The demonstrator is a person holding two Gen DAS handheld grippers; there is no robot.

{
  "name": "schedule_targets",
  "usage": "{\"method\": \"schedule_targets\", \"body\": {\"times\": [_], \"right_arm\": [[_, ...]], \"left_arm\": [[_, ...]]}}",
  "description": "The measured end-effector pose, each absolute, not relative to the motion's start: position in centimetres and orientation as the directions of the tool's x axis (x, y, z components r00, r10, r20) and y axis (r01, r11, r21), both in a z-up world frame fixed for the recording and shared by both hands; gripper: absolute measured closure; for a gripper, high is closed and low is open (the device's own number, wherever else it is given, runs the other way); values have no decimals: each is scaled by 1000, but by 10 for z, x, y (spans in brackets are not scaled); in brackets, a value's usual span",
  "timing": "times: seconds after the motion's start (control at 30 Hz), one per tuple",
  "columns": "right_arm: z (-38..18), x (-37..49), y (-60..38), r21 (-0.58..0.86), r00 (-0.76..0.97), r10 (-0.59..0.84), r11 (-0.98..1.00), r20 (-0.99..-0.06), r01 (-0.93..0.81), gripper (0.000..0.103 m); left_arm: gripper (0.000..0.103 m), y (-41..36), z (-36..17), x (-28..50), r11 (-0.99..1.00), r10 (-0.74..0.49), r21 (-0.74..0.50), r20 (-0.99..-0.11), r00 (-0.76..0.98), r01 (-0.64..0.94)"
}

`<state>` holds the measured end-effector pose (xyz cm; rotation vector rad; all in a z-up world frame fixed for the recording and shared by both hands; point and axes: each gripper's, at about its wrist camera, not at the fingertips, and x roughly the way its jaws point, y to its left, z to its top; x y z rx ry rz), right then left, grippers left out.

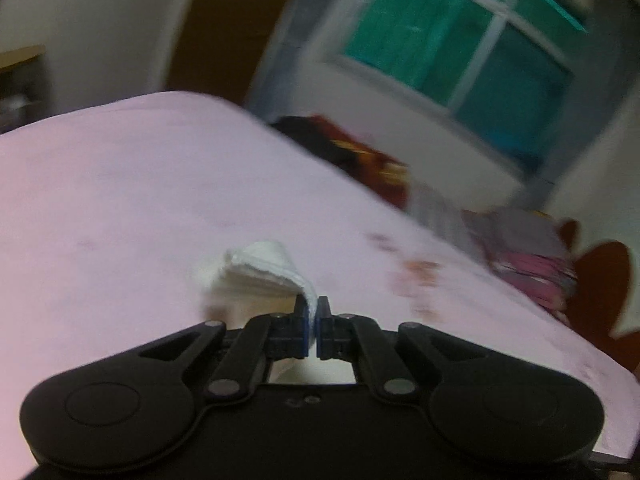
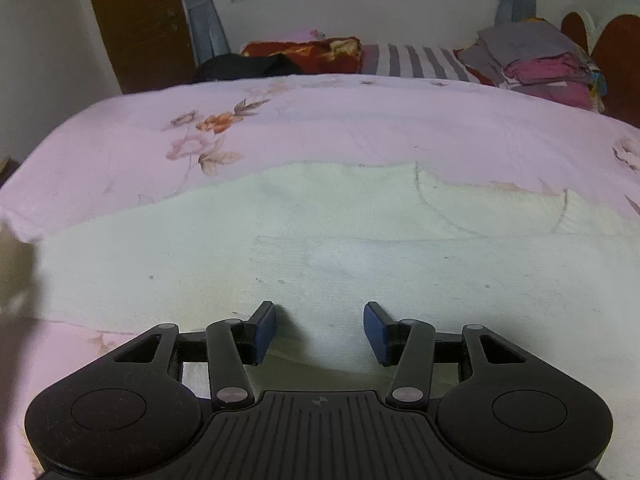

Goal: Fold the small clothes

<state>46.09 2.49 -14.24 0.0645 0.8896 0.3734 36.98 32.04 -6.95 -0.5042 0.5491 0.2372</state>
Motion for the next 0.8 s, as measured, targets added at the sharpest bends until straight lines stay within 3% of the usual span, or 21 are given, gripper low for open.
{"method": "schedule_targets", "body": {"times": [0.3, 0.6, 0.63, 0.73, 0.8], "right_arm": [[-118, 450, -51, 283, 630, 367, 930, -685, -234, 54], [-113, 434, -164, 304, 668, 294, 947, -683, -106, 54], [-114, 433, -174, 305, 672, 284, 948, -684, -90, 54], [-117, 427, -198, 321, 668, 274, 945, -691, -56, 54], [-117, 425, -207, 329, 664, 277, 943, -694, -49, 54]], "left_arm": [[101, 147, -46, 425, 924, -209, -382, -515, 832, -4], [100, 1, -98, 457, 930, -347, -325, -629, 696, 171], [98, -11, -106, 460, 932, -347, -316, -648, 678, 175], [81, -25, -123, 460, 947, -317, -271, -699, 641, 172], [76, -25, -124, 455, 948, -314, -267, -704, 637, 171]]}}
